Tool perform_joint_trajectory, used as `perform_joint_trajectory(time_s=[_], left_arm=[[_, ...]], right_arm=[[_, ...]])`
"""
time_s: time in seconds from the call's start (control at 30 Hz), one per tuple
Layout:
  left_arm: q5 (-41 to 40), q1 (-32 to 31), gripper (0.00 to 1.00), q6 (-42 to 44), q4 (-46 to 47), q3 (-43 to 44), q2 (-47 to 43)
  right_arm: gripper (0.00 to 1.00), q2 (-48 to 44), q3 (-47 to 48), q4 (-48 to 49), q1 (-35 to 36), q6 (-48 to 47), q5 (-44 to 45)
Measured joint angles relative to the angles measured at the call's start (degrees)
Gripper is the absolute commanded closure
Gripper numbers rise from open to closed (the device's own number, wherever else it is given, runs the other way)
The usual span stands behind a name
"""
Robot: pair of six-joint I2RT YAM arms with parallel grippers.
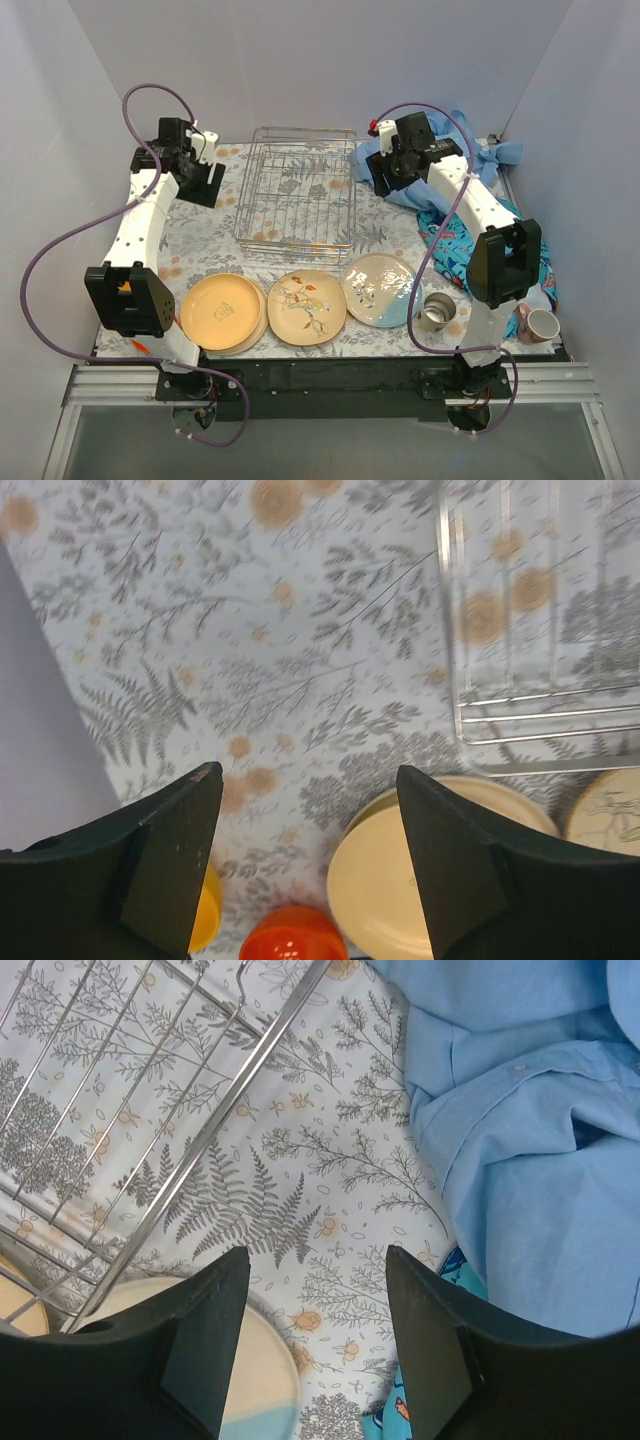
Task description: Load the mixed dishes into the dish rack
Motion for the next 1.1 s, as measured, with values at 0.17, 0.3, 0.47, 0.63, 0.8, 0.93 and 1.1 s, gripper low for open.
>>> perform_joint_trajectory(time_s=[0.17, 0.3, 0.47, 0.63, 0.8, 0.93, 1.1], left_arm=[[-4.6, 3.5, 0.32, 2.5, -3.5, -6.4, -3.9], [-0.1, 3.6, 0.35, 7.2, -5.8, -10.4, -7.2], [8.1, 3.4, 0.38, 14.7, -5.6, -20.9, -13.6], [13.6, 3.4, 0.39, 18.8, -4.3, -28.0, -13.7], [18.6, 3.4, 0.37, 20.0, -0.6, -28.3, -14.2], [19.9, 3.4, 0.37, 19.0, 2.3, -27.4, -14.4], [20.7, 3.4, 0.35, 16.7, 4.9, -22.4, -13.5]], right_arm=[[0.30, -1.1, -2.3, -1.3, -0.8, -0.3, -3.3], [0.32, -3.9, -4.3, -3.9, -0.8, -3.0, -8.0], [0.35, -11.1, -8.3, -7.8, -0.5, -9.8, -16.1], [0.36, -19.3, -16.4, -9.1, 2.7, -16.3, -16.9], [0.39, -25.0, -26.1, -13.1, 3.6, -21.5, -13.2], [0.39, -27.0, -29.1, -19.3, 0.3, -23.6, -10.2], [0.40, -29.2, -30.4, -23.8, -0.1, -24.5, -8.0]])
